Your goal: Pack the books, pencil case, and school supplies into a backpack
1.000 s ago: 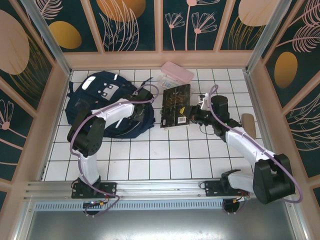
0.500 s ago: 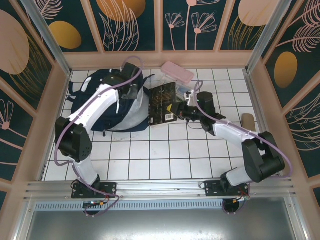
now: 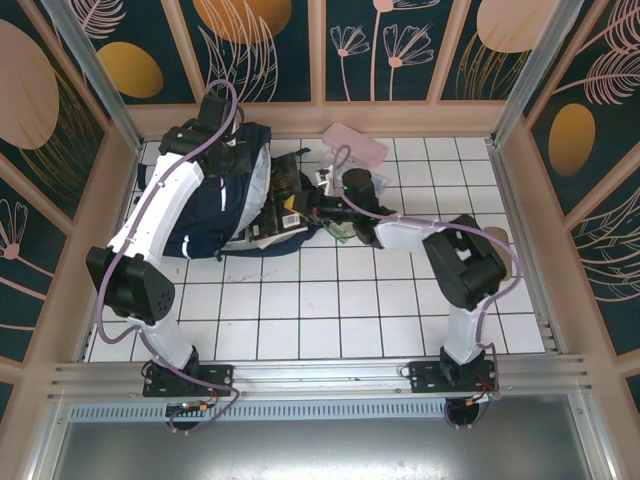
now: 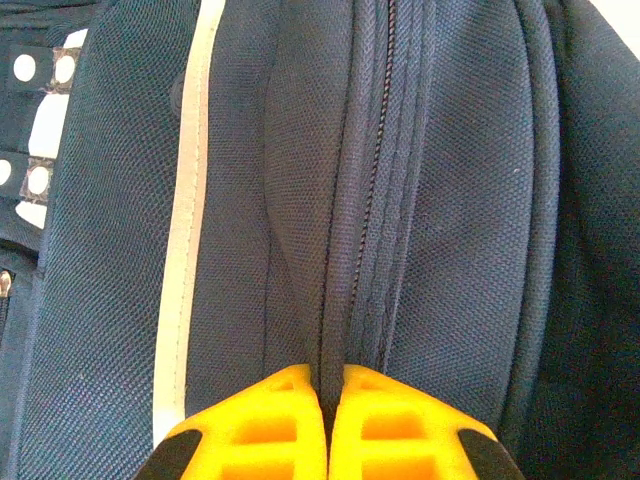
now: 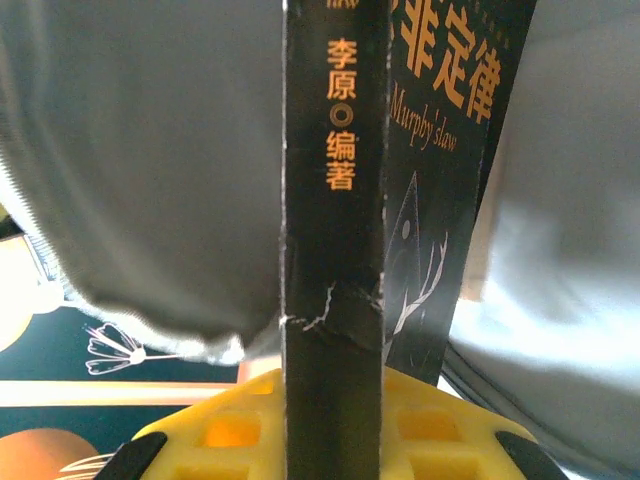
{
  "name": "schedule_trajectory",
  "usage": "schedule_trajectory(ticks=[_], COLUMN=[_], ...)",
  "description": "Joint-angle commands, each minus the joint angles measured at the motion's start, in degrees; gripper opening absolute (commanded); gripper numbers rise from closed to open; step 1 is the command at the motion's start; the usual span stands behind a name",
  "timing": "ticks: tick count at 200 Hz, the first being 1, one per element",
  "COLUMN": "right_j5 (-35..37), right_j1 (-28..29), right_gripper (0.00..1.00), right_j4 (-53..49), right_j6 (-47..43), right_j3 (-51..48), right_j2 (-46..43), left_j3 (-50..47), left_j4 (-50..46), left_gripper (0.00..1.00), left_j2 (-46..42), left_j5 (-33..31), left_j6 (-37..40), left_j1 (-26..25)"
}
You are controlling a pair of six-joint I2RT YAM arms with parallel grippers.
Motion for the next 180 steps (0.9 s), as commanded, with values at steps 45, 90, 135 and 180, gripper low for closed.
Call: schedule_trajectory(ticks=[45,90,135,180], right_j5=[-0.4,0.9,4.5,6.2], right_j1=[5.2,6.1,3.9,7.9], right_gripper=[0.00,0.00,0.00,0.00], right_j4=[20.7,14.6,11.0,1.4], right_j6=[11.7,8.6,5.7,3.2], right_j3=[18.0,27.4,27.5,37.7], right_j2=[16.3,24.6,25.2,31.2], left_j3=[5.4,5.1,3.9,4.7], left_j4=[4.2,4.7,4.6,4.6], left_gripper=[0.00,0.00,0.00,0.00], left_j2=[-3.1,-3.2,-3.9,-2.9], left_j5=[6.1,8.3,8.2,8.8], left_j6=[-2.3,-2.9,-3.0,-3.4], left_j1=[0.9,0.8,0.9,0.8])
